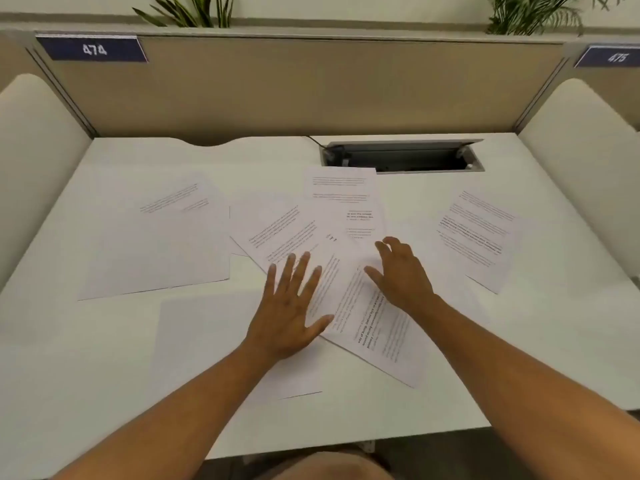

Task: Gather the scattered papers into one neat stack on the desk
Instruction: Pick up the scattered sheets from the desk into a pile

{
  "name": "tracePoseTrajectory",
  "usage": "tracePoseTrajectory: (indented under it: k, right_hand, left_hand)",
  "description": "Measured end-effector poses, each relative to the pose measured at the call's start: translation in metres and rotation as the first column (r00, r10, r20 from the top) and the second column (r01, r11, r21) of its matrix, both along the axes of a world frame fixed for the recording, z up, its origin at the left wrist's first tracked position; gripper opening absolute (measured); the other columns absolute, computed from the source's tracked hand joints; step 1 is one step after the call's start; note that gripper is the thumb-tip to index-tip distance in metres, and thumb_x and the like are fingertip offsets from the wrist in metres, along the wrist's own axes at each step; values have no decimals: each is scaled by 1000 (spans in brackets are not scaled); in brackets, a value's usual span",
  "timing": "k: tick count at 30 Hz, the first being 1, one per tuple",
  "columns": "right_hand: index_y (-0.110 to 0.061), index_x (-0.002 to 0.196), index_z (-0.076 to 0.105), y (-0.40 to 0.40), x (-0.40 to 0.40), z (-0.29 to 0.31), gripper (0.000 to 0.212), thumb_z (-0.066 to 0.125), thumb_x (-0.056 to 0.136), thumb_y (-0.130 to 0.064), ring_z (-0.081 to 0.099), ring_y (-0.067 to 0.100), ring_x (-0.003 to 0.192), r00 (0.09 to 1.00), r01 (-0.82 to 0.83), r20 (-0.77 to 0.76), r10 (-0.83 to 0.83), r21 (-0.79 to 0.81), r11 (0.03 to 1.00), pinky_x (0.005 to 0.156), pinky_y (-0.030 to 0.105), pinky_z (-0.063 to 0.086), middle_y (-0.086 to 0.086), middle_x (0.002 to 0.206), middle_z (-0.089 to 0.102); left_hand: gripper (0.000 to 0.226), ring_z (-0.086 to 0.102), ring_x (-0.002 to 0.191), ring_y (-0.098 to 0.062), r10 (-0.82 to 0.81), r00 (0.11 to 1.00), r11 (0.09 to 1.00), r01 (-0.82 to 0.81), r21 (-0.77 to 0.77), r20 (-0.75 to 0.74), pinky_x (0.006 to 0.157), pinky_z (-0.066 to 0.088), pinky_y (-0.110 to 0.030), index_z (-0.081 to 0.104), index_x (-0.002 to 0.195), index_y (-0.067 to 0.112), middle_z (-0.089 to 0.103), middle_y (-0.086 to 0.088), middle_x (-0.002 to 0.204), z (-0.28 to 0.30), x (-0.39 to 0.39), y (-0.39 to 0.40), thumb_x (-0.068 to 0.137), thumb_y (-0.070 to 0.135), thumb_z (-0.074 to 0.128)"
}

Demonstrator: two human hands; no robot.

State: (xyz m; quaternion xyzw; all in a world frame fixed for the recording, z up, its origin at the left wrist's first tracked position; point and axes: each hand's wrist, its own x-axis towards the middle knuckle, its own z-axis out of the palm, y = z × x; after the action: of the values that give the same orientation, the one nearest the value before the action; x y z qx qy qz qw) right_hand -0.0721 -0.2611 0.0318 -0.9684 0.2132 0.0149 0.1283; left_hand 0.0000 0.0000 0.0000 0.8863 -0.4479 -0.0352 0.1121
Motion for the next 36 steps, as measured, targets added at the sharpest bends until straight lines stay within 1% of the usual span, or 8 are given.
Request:
tracePoseTrajectory:
  k: [4, 11, 19, 23, 26, 30, 33, 36]
  right_hand:
    - [-12, 159, 39, -27, -4, -1, 85, 77, 92, -47, 47, 36, 141, 983, 93, -170, -71, 122, 988, 113, 50, 43, 14, 156, 47]
    - [-20, 150, 50, -54, 6, -8, 91, 96, 73, -35, 59, 23, 123, 968, 177, -225, -108, 316, 932, 113, 47, 42, 3, 124, 63]
    - [-8, 110, 74, -68, 7, 1, 39, 93, 79, -23, 68, 29, 95, 971, 110, -237, 16, 505, 856, 77, 36, 54, 6, 98, 70]
    - [-6, 104, 77, -78, -19, 16, 17, 81, 92, -16, 79, 35, 95, 996, 91, -52, -77, 720, 688, 91, 55, 61, 16, 105, 80]
    - [-8, 115, 77, -78, -52, 18, 22, 79, 94, -13, 79, 39, 102, 964, 80, 35, -265, 907, 414, 93, 55, 63, 12, 111, 82]
    - [-9, 127, 72, -61, -81, 8, 32, 77, 96, -13, 79, 33, 108, 894, 55, 34, -447, 981, 184, 97, 51, 62, 9, 120, 81]
    - [-9, 128, 71, -49, -90, 1, 32, 76, 97, -13, 78, 32, 110, 869, 51, 17, -494, 991, 124, 97, 50, 62, 9, 121, 81]
    - [-13, 122, 74, -51, -95, 0, 24, 75, 98, -19, 79, 28, 107, 878, 68, 10, -478, 987, 145, 91, 42, 64, 3, 116, 82]
  left_hand:
    - [87, -15, 171, -32, -191, 980, 973, 196, 125, -49, 137, 0, -65, 10, 177, 37, -10, -3, 187, -24, -15, -4, 104, 80, 29]
    - [93, -26, 169, -28, -188, 972, 930, 223, 292, -142, 136, -10, -61, -5, 175, 42, -21, 7, 185, -39, -27, -7, 98, 89, 17]
    - [87, -19, 171, -28, -179, 978, 958, 198, 207, -107, 136, -9, -62, 2, 175, 43, -14, 5, 186, -37, -27, -6, 102, 84, 23]
    - [88, -2, 173, -26, 147, 968, 970, -181, -161, -203, 138, 5, -61, 20, 176, 27, 2, -3, 188, -17, -44, -17, 104, 74, 41]
    - [107, 25, 165, -17, 353, 682, 719, -636, -281, -640, 129, 29, -47, 20, 175, 29, 19, 4, 185, 8, -55, -34, 90, 74, 68]
    - [82, 66, 141, -24, 37, 118, 548, -833, -79, -992, 106, 58, -41, 45, 166, 29, 65, 8, 155, 29, -53, -52, 95, 39, 84]
    - [47, 80, 124, -28, -76, 60, 625, -775, -94, -995, 89, 69, -39, 69, 146, 26, 82, 0, 137, 27, -52, -54, 102, 14, 77]
    - [43, 79, 125, -31, -86, 66, 627, -772, -105, -994, 97, 67, -50, 72, 143, 20, 82, -5, 138, 18, -54, -57, 104, 4, 72]
